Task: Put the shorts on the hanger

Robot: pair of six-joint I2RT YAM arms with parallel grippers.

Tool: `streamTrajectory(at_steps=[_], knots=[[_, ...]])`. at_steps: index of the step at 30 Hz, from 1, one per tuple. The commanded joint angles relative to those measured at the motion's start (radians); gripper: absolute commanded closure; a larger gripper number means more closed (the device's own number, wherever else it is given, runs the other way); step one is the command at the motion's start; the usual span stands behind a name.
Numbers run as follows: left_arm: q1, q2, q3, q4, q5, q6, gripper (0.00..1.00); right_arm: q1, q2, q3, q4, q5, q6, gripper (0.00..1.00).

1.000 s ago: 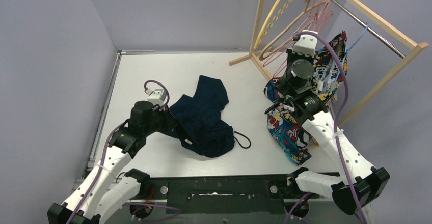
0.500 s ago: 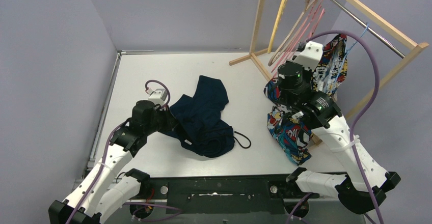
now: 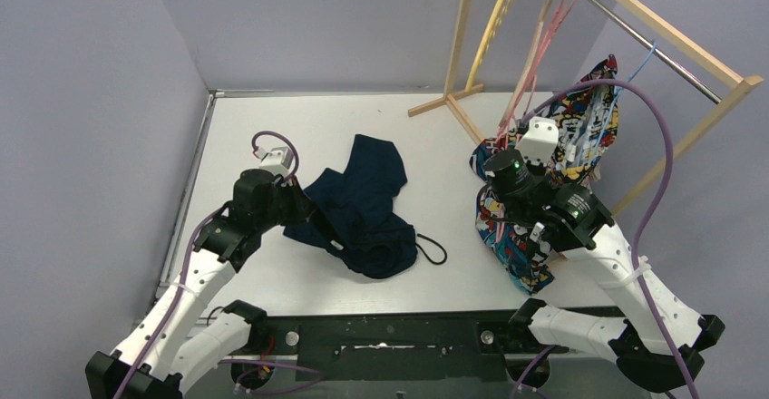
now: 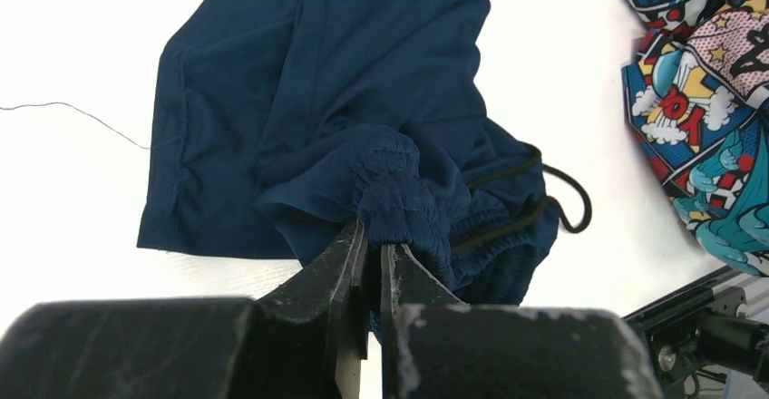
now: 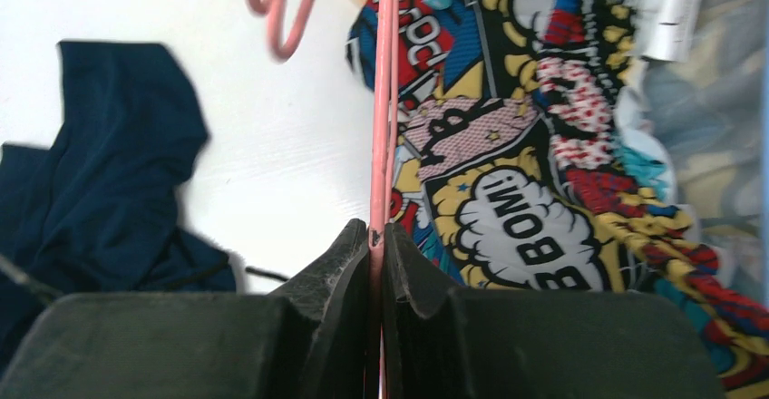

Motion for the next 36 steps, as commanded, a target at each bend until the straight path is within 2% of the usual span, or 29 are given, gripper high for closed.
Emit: streamTrajectory(at_steps=[1,7,20,31,36], knots=[[0.006,0.007,0.096,0.016,-0.039,-0.03,1.0,0.043,-0.029,-0.005,0.037,-0.131,-0.046,1.0],[0.006,0.047,0.137,-0.013,-0.071,-0.047,1.0,0.08,-0.055,-0.039,0.078,-0.383,-0.164,1.0],[0.006,0.109,0.215,-0.062,-0.05,-0.064,1.0,0.089,-0.143,-0.132,0.27,-0.871,-0.259,1.0],[0.006,0.118,0.217,-0.067,-0.031,-0.07,1.0,0.105,-0.196,-0.23,0.468,-1.164,-0.203,1.0],[0.006,0.136,0.225,-0.066,-0.029,-0.067,1.0,0.125,-0.2,-0.249,0.493,-1.167,-0.178,1.0]])
